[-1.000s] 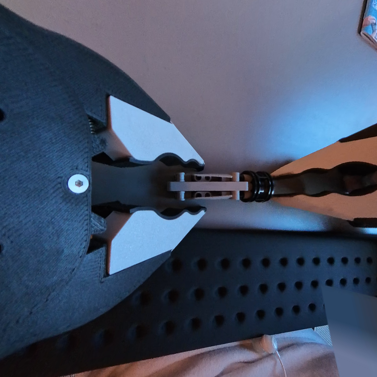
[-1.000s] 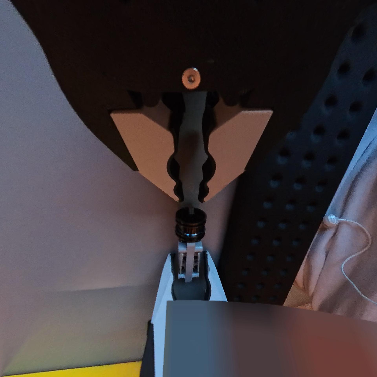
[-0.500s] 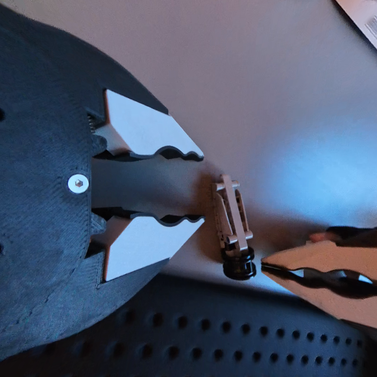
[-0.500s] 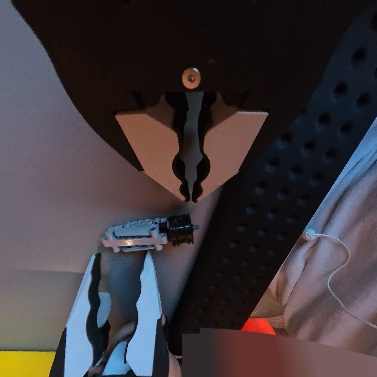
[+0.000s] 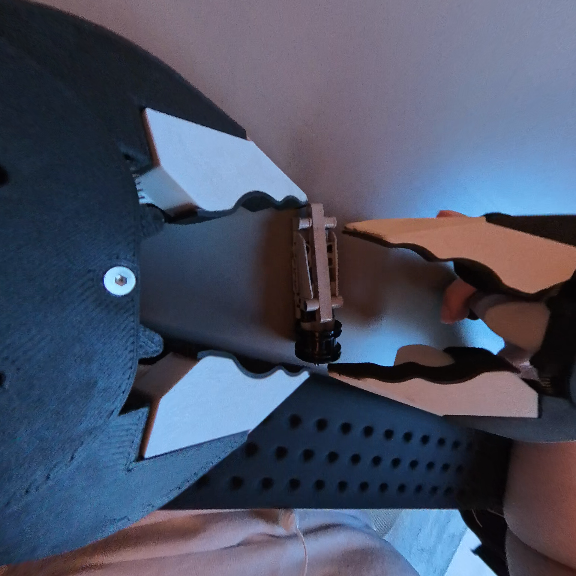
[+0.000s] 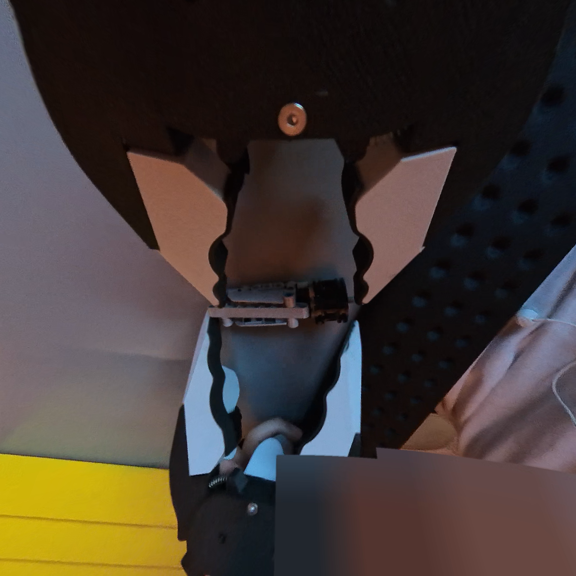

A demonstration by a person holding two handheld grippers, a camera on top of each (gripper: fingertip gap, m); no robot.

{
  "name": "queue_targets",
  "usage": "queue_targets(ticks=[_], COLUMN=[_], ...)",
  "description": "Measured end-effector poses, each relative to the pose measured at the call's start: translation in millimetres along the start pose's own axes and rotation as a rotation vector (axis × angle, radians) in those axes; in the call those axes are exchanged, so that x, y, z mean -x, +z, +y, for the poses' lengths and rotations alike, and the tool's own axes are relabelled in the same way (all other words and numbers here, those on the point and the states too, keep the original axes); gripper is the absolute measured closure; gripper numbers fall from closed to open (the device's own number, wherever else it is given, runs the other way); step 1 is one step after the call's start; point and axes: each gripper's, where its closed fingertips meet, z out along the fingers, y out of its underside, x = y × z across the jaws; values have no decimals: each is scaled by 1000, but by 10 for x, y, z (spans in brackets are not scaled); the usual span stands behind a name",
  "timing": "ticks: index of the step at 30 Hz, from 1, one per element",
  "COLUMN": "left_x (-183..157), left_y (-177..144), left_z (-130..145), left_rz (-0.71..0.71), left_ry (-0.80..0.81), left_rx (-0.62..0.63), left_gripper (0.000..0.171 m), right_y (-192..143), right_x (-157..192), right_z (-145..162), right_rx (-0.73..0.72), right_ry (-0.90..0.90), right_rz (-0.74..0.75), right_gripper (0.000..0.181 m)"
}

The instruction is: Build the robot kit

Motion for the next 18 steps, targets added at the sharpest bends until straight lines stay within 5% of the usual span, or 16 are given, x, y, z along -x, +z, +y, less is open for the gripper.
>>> queue_targets(ticks=[18], left_x=[8], left_y=[52], left_z=[7], left_rz=[5], left_ry=[91], left_rx=[19], left_gripper=[83], right_y=[30], right_x=[-65], right_z=[131], right_rx=[86], right_ry=[28], right_rz=[-47], right_gripper=[93])
